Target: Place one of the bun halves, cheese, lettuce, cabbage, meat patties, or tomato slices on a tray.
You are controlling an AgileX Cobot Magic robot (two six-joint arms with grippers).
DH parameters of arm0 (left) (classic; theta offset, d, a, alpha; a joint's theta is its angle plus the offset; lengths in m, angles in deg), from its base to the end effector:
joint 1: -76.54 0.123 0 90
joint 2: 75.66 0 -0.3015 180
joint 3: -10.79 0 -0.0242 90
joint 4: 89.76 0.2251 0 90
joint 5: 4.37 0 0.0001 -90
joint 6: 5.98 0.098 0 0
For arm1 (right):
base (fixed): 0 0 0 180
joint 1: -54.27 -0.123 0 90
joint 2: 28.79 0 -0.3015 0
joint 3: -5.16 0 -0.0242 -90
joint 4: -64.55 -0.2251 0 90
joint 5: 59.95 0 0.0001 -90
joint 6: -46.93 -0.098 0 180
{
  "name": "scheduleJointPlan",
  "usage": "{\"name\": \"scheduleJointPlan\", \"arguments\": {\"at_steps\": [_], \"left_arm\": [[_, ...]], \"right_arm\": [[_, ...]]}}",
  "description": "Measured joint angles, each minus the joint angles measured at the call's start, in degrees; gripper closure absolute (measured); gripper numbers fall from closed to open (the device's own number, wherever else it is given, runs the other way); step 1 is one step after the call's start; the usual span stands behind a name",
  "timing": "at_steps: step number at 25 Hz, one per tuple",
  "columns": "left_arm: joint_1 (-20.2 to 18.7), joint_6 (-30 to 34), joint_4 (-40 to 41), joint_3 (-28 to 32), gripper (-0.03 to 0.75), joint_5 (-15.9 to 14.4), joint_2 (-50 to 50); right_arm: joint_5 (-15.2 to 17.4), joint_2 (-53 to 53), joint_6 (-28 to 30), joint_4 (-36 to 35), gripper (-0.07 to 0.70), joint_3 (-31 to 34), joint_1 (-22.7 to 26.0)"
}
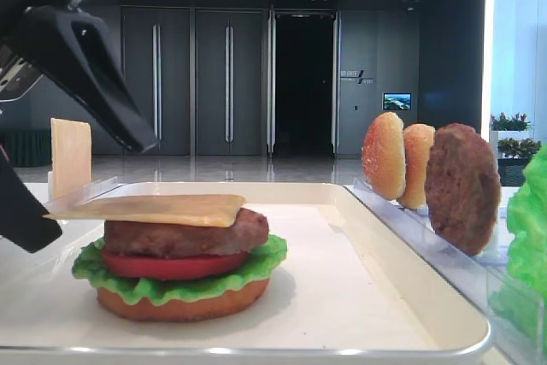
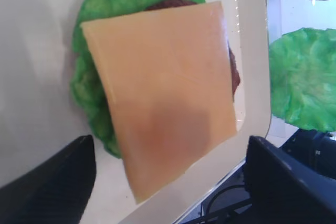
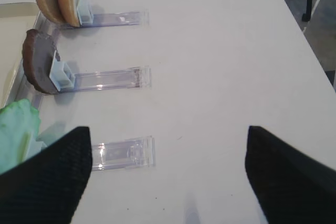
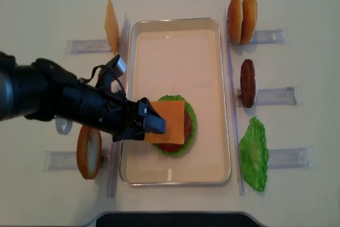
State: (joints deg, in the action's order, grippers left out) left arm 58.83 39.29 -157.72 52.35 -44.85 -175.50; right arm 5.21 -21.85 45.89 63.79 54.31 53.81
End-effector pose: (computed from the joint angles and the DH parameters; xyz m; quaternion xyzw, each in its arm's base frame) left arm 0.2094 -0.1288 0.1861 0.0656 0.9322 -0.3488 0.0715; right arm -0.0423 0.0008 0.2542 0.0039 0.8714 0.0130 0.4904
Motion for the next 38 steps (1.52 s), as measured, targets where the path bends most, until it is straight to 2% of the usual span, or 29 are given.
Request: {"name": "scheduleJointPlan", "arguments": {"at_steps": [4, 9, 16, 20, 24, 32, 38], "left_arm": [[0.00, -9.95, 9.99, -4.07, 0.024, -1.38, 0.00], [0.00, -20.01, 21.36, -11.08, 0.024, -5.65, 0.00], [0.81, -32.13, 38.72, -21.88, 0.024, -9.84, 3.07], [3.59, -36.19, 47.26, -27.70, 0.024, -14.59, 3.27], [7.29, -39.36, 55.08, -31.04, 0.024, -18.64, 3.27], [16.76, -40.18, 64.40, -31.78, 0.024, -22.84, 3.27], [21.33, -42.33, 70.47, -31.78, 0.024, -25.33, 3.27]], "right_arm": [[0.00, 0.00, 0.00, 0.00, 0.039, 0.00, 0.00], [0.00, 0.00, 0.00, 0.00, 0.039, 0.00, 0.00], [0.00, 0.00, 0.00, 0.00, 0.039, 0.00, 0.00], [0.00, 0.00, 0.00, 0.00, 0.039, 0.00, 0.00], [0.00, 0.00, 0.00, 0.00, 0.039, 0.00, 0.00], [0.00, 0.00, 0.00, 0.00, 0.039, 0.00, 0.00], [0.00, 0.00, 0.00, 0.00, 0.039, 0.00, 0.00]]}}
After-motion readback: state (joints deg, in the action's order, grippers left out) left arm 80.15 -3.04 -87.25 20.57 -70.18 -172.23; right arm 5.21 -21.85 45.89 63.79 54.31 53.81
